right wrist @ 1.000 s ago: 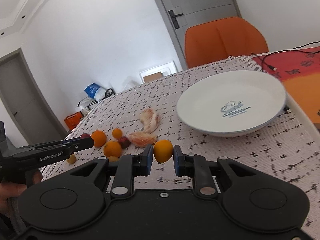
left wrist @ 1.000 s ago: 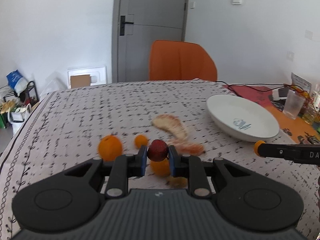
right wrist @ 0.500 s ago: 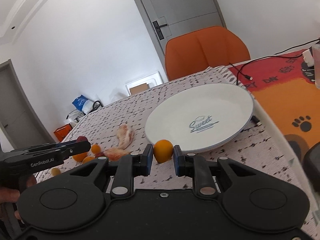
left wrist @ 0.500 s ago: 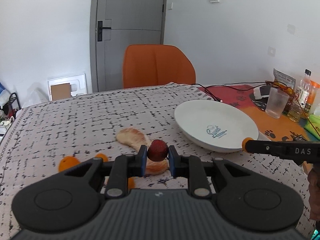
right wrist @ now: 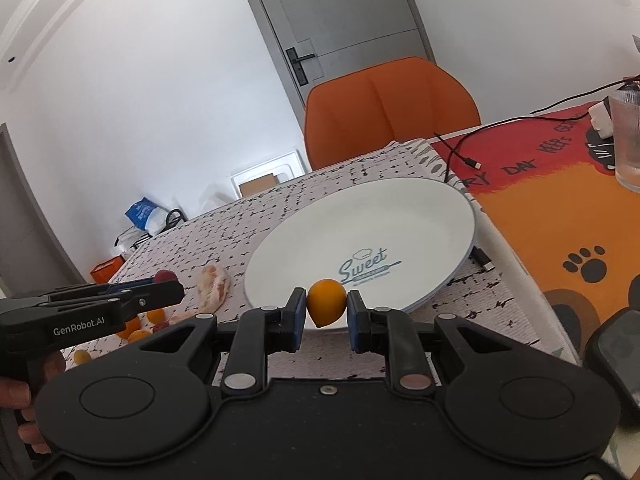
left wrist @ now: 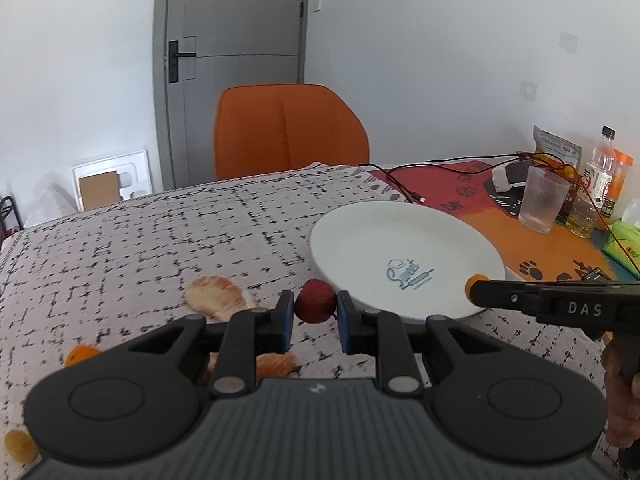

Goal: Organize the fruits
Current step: 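Carry the tangerine and plum to the white bowl and open both tools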

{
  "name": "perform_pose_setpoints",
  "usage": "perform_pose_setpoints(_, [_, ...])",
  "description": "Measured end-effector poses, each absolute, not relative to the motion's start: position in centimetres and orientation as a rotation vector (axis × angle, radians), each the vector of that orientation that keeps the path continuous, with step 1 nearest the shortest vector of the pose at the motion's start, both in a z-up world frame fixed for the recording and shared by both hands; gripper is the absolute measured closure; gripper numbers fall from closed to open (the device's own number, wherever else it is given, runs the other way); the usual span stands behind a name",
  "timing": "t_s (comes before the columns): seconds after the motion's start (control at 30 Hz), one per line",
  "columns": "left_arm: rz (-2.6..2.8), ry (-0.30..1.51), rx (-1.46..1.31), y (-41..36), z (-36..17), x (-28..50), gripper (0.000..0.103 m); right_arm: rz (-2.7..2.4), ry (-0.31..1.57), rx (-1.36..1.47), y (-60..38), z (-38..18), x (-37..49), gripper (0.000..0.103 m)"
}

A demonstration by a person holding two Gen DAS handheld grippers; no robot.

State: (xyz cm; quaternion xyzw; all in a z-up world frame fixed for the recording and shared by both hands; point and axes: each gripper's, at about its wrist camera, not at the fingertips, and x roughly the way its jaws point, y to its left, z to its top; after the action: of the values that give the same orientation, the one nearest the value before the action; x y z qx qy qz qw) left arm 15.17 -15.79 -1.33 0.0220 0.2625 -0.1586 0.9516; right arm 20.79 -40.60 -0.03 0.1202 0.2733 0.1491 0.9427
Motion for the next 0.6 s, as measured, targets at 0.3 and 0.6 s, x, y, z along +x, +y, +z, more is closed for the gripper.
perform_pose_setpoints(0.3, [-0.372,0.537,0.054,-18.6,-1.3,17.2,0.082,0.265,0.528,0.255,-41.4,0.5,21.5,0.075])
perform_pose_setpoints(0.6, [-0.415,0.54,0.069,-21.0,-1.2,18.2,0.081,0.229,0.509,0.287,-43.2,0.8,20.1,0.07])
